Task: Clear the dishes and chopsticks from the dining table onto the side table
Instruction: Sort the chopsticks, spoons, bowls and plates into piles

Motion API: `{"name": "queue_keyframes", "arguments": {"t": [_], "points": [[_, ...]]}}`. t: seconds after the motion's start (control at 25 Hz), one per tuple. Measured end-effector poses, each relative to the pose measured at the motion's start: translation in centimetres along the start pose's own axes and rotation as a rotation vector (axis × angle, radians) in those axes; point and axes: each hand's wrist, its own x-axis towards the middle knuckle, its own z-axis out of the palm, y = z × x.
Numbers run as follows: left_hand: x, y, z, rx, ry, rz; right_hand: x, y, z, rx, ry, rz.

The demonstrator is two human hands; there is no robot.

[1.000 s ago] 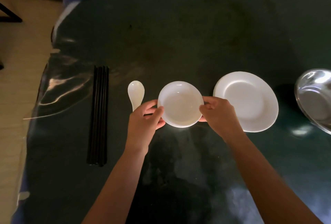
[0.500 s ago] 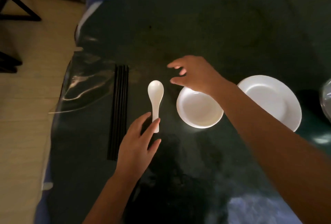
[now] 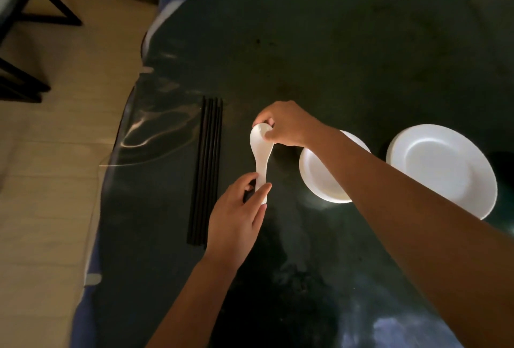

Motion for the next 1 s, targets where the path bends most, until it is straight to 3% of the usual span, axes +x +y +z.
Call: {"name": "queue_keyframes", "arguments": {"t": [0.4, 0.52, 0.6, 0.76, 0.88, 1.0], "points": [[-0.1, 0.6, -1.3, 0.049, 0.041, -0.016, 0.6, 0.0, -0.7, -0.012, -0.075, -0.017], [-1.7, -1.3, -3.5, 0.055, 0.049, 0.057, 1.4, -0.2, -1.8, 0.066, 0.069, 0.028], [-3.3, -4.1, -5.3, 0.11, -0.058, 0.158, 2.9, -1.1, -2.0, -0.03, 0.189, -0.035], [-4.8, -8.3, -7.1, 0.227, -0.299, 0.272, 6.9, -4.3, -0.2, -0.254, 0.048, -0.206], [-4.6, -8.8, -7.0, 0.178, -0.323, 0.276, 8.7, -5.5, 1.3, -0.374, -0.046, -0.249], [-4.5, -8.8, -6.6, 0.107, -0.291, 0.281, 9.2, -5.8, 1.6, -0.424, -0.036, -0.27]]}}
